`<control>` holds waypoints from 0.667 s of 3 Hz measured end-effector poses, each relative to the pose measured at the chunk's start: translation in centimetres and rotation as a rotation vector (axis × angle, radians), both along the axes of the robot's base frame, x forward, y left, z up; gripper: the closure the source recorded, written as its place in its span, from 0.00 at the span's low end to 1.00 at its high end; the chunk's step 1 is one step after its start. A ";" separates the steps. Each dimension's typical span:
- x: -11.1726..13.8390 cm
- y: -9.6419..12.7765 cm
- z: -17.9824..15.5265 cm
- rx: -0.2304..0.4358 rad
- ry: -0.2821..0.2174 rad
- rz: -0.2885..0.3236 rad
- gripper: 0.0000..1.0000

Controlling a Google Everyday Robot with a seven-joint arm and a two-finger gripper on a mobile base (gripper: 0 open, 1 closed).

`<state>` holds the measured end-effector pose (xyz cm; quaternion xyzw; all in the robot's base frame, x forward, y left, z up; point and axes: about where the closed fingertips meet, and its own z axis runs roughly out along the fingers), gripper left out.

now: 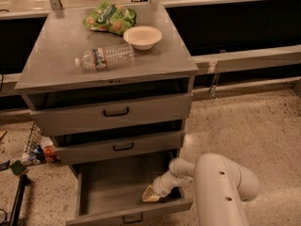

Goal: Open bottom drawer

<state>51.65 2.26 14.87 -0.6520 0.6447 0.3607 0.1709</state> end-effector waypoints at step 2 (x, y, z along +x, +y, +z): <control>0.7 -0.8 3.7 -0.010 -0.088 -0.050 1.00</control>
Offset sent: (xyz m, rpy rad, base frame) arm 0.0343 -0.0490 0.1803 -0.0460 -0.4014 -0.2359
